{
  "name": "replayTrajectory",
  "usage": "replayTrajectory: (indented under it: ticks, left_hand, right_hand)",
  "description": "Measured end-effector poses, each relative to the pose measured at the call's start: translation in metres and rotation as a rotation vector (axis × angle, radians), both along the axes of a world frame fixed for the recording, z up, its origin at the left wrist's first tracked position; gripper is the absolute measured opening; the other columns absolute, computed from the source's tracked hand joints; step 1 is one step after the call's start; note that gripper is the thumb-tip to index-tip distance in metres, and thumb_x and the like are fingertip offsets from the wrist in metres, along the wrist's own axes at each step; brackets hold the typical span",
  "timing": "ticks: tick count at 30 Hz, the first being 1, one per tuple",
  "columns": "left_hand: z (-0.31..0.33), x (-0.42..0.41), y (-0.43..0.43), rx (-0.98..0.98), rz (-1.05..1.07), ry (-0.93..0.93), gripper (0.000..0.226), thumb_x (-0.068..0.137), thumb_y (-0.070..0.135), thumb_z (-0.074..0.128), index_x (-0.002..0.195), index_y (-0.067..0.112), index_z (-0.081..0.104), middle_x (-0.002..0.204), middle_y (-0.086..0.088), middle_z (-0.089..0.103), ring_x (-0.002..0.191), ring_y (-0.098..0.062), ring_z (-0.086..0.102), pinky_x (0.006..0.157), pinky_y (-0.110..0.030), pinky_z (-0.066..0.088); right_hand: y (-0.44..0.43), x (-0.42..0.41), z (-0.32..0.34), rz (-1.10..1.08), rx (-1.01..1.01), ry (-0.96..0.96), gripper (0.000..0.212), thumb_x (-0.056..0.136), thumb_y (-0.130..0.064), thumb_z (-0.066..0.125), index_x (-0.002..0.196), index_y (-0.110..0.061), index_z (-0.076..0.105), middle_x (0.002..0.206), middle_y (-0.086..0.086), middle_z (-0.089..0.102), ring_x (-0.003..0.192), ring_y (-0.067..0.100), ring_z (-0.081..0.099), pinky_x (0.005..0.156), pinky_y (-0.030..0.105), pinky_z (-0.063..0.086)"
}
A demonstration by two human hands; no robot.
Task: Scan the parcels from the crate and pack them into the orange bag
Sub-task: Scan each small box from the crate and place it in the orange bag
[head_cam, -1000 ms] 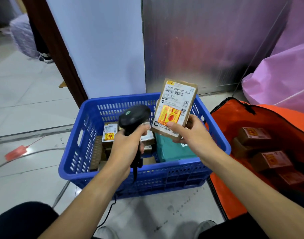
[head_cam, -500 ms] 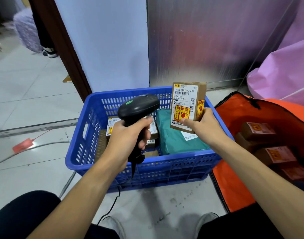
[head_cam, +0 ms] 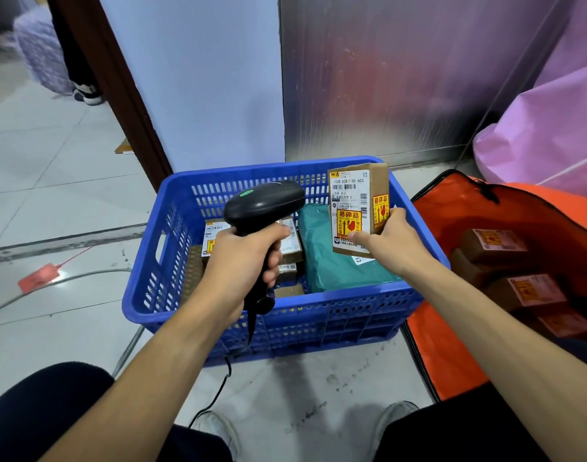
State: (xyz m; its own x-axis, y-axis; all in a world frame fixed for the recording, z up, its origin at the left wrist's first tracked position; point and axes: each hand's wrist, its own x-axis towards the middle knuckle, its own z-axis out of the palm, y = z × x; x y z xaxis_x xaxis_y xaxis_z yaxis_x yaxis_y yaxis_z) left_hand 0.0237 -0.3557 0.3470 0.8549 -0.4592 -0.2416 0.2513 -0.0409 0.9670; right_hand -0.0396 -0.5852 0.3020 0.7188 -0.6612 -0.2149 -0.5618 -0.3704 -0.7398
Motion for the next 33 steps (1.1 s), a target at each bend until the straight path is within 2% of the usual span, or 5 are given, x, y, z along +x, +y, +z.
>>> replayTrajectory:
  ticks: [5,13,17,28,33]
  left_hand:
    - [-0.0008,-0.0001,-0.0003,0.012,0.005,0.012,0.031,0.091,0.024,0.074,0.068,0.015,0.056,0.053,-0.002,0.047,0.045,-0.018,0.038,0.051,-0.03,0.036]
    - [-0.0029,0.0002,-0.0001,0.022,-0.001,0.015,0.032,0.09,0.024,0.075,0.067,0.016,0.056,0.052,-0.002,0.047,0.045,-0.018,0.038,0.052,-0.03,0.035]
    - [-0.0042,0.0012,-0.0001,0.017,-0.004,0.005,0.031,0.089,0.025,0.076,0.068,0.016,0.056,0.052,-0.002,0.047,0.045,-0.018,0.038,0.051,-0.03,0.036]
    - [-0.0007,0.0014,-0.001,0.03,-0.004,-0.061,0.016,0.094,0.021,0.073,0.087,0.01,0.063,0.059,-0.002,0.054,0.049,-0.016,0.046,0.055,-0.031,0.042]
    - [-0.0027,-0.0012,-0.0057,0.057,0.006,-0.041,0.015,0.094,0.02,0.073,0.088,0.011,0.062,0.058,0.0,0.054,0.049,-0.017,0.046,0.053,-0.03,0.041]
  right_hand:
    - [-0.0002,0.0018,-0.0017,0.001,-0.017,0.011,0.067,0.087,-0.046,0.078,0.129,-0.014,0.036,0.11,0.002,0.066,0.099,0.026,0.066,0.093,0.054,0.056]
    - [-0.0012,0.002,-0.0034,0.004,-0.025,-0.001,0.062,0.088,-0.044,0.078,0.125,-0.014,0.038,0.109,0.001,0.066,0.098,0.026,0.066,0.092,0.054,0.056]
    - [0.0003,0.0021,-0.0035,0.009,-0.028,-0.004,0.058,0.089,-0.042,0.077,0.123,-0.015,0.039,0.109,0.0,0.065,0.097,0.023,0.066,0.089,0.049,0.056]
    - [-0.0033,0.0056,-0.0058,0.033,0.048,-0.049,0.057,0.092,-0.047,0.072,0.125,-0.015,0.038,0.104,-0.006,0.063,0.095,0.019,0.066,0.089,0.052,0.059]
    - [-0.0024,0.0005,-0.001,0.044,0.057,-0.082,0.055,0.092,-0.048,0.071,0.125,-0.016,0.041,0.098,-0.004,0.062,0.09,0.018,0.066,0.083,0.046,0.06]
